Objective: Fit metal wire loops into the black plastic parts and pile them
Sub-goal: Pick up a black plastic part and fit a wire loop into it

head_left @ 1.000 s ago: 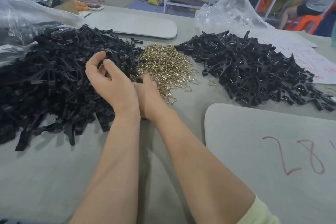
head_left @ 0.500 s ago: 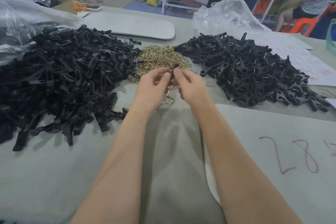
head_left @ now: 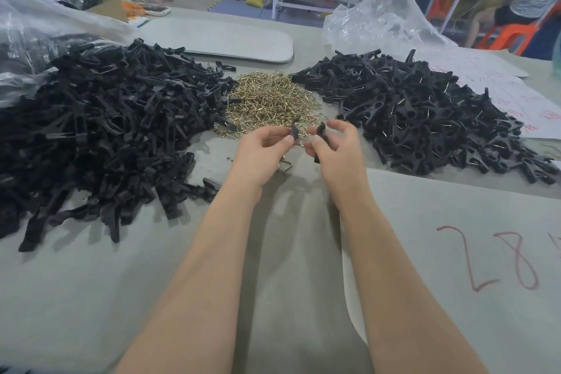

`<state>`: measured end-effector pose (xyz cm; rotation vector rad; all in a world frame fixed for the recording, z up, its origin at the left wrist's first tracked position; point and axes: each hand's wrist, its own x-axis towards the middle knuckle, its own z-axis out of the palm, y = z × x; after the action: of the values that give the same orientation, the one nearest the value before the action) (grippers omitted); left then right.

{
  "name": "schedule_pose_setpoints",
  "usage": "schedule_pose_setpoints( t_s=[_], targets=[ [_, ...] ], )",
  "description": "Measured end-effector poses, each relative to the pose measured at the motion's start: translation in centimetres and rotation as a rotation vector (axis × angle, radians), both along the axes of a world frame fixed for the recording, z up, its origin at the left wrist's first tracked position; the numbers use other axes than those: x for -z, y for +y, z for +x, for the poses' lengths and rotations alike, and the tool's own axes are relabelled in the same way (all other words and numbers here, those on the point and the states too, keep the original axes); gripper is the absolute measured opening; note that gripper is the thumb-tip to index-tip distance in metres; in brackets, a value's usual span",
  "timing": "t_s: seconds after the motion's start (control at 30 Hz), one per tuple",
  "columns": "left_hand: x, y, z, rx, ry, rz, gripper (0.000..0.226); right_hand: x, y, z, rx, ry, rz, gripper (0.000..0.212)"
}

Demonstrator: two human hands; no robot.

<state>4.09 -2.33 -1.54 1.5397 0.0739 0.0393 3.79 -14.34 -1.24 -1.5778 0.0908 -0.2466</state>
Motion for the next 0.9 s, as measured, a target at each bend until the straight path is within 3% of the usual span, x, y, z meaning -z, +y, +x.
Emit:
schedule_pose_setpoints(
  t_s=[0.23,0.43,0.67,0.9],
  targets=[
    [-0.20,-0.42,-0.19,0.033,0.067,-0.072,0.017,0.02,0.09,-0.24,0.044,-0.045,-0.072,0.033],
    [-0.33,-0.52,-0.28,0.038,0.079,-0.101,0.015,-0.01,0.33,-0.33,0.075,-0.118,-0.243,0.016],
    [-0.18,-0.24,-0.13,0.013,0.068,-0.158,0.012,-0.12,0.99,-0.32,-0.062,-0.091,-0.190,0.030],
    [-0.20,-0.31,-0.08,0.014,0.047,-0.165,0.012,-0.07,0.88,-0.39,-0.014,-0.091,-0.076,0.022]
  ],
)
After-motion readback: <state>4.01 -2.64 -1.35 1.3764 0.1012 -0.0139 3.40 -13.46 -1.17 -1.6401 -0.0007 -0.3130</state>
